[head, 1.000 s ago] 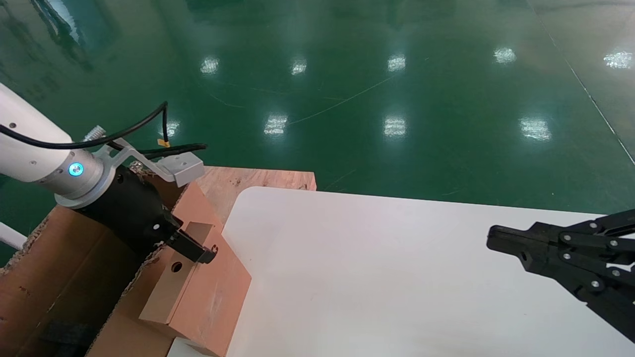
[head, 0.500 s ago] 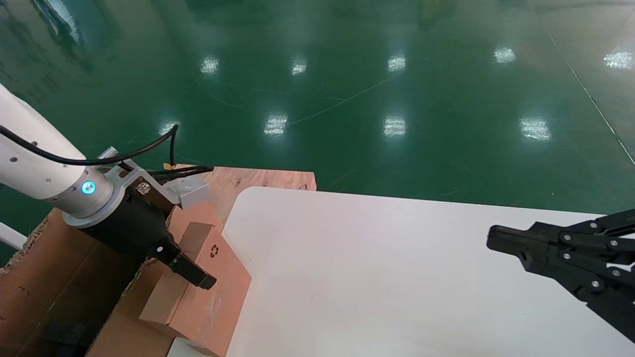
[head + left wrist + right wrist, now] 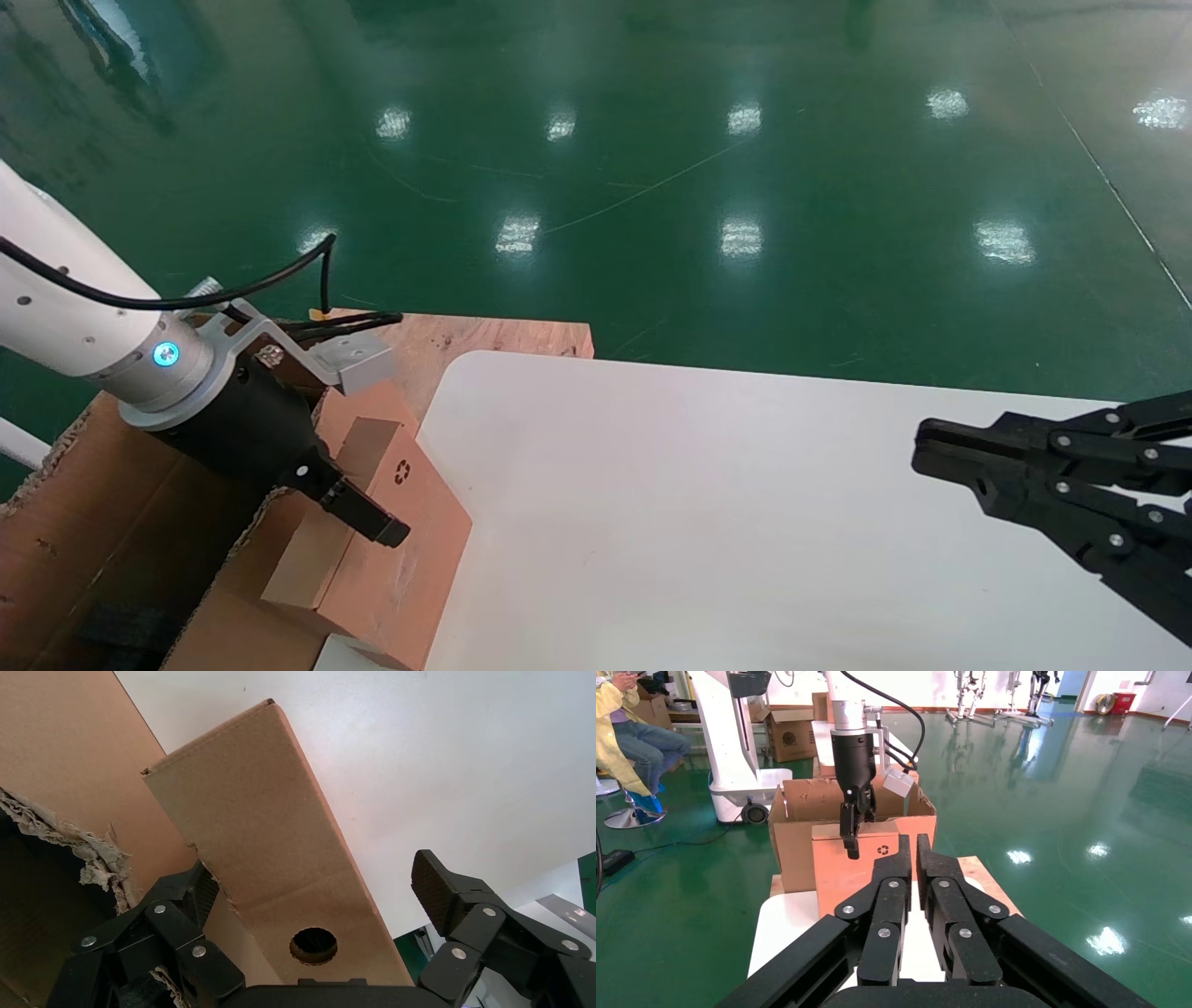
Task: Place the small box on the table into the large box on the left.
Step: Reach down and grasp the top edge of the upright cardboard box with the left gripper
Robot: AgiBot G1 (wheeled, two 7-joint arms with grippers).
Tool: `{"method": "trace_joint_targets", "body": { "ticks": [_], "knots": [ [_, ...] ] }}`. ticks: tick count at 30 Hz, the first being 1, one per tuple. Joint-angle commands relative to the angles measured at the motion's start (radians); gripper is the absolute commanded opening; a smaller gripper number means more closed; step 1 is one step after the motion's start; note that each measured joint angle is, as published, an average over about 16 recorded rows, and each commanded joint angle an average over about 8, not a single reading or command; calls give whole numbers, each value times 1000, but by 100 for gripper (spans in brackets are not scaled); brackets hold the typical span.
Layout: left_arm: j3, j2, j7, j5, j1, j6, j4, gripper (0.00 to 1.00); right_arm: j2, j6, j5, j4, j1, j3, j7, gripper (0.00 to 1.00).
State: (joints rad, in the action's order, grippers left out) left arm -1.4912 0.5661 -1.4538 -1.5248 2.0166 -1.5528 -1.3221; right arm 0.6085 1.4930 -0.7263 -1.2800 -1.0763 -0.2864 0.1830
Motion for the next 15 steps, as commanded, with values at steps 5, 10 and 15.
{"method": "trace_joint_targets", "body": {
  "ticks": [5, 10, 15],
  "knots": [
    [4, 0, -1, -2, -1, -1, 0, 0, 0, 0, 0, 0, 0, 0, 0, 100],
    [6, 0, -1, -4, -2, -2, 0, 0, 0, 0, 0, 0, 0, 0, 0, 100],
    [7, 1, -1, -5, -3, -2, 0, 0, 0, 0, 0, 0, 0, 0, 0, 100]
  ]
}}
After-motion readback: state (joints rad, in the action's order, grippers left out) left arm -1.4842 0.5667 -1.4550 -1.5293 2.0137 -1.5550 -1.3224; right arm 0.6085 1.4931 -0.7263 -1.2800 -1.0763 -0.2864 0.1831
